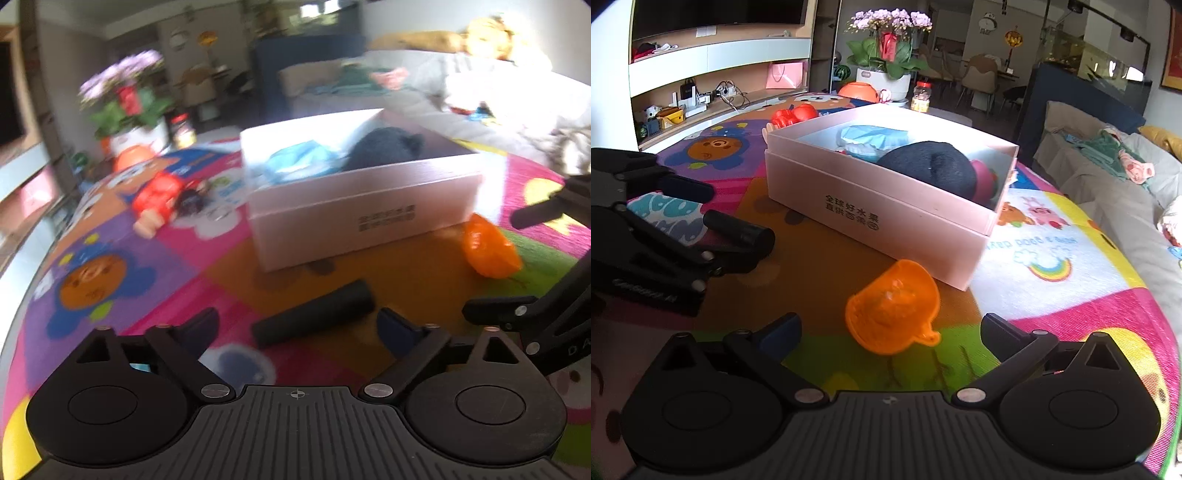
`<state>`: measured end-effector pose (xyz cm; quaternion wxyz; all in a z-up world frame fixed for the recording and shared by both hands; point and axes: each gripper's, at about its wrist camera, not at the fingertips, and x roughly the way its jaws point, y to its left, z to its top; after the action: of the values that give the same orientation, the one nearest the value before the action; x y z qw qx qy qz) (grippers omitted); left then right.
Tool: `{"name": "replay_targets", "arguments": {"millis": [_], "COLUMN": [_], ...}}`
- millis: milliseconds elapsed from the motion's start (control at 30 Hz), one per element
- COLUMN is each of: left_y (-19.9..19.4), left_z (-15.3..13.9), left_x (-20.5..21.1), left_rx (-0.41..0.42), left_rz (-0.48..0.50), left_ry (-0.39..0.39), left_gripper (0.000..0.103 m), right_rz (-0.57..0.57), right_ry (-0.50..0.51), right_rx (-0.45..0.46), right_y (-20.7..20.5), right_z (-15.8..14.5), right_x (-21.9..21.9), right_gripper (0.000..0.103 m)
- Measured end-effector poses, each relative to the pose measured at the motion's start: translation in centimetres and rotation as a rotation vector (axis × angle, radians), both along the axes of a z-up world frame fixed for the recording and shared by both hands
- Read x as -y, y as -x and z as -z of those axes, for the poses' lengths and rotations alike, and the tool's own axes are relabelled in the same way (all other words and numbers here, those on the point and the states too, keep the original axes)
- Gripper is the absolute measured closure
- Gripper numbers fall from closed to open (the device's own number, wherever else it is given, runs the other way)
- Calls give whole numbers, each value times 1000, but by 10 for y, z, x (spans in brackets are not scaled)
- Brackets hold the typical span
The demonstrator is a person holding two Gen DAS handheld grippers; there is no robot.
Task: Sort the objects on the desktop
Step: 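Close the right tool on the orange cup while the left tool approaches the black cylinder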
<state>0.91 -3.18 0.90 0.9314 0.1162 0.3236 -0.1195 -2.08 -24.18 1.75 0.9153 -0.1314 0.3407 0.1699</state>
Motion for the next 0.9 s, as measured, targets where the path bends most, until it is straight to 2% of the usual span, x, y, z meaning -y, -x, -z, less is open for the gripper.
{"name": "replay_targets", "arguments": {"millis": [167,200,233,267,333,400,467,567,633,733,767,833,900], "left_y": [-8,-11,-13,-14,-12,-7,1,12,17,25,26,29,31], "left_z": [3,3,1,1,2,2,0,-2,-4,-5,-5,-6,-10], "left_x": [-9,-9,-7,-5,2,5,6,0,-6,-12,-14,-21,-23], "left_rx": [-72,-80,-80,-77,-63,-45,-32,-24,-32,-24,-24,-45,-77], "left_rz": [-72,-85,-88,-83,-70,-44,-23,1,4,-6,-23,-49,-44], "left_ry": [111,130,140,143,120,104,89,77,93,80,74,102,171], "left_gripper": [7,8,13,21,28,42,60,74,78,74,63,48,41], "right_rz": [-15,-20,-29,-36,-42,-43,-35,-23,-13,-17,-22,-30,-30], "right_ry": [-39,-52,-70,-84,-89,-82,-71,-85,-115,-116,-105,-85,-75], "right_rx": [-20,-28,-38,-47,-55,-62,-61,-53,-45,2,25,65,87], "right_y": [-7,-9,-9,-9,-7,-5,0,10,17,31,36,45,50], "right_z": [2,2,1,0,-3,-6,-10,-20,-30,-48,-53,-61,-66], "right_x": [1,2,3,4,4,4,7,17,26,31,32,32,31], "right_gripper": [1,7,16,20,40,50,51,51,51,51,51,51,51]}}
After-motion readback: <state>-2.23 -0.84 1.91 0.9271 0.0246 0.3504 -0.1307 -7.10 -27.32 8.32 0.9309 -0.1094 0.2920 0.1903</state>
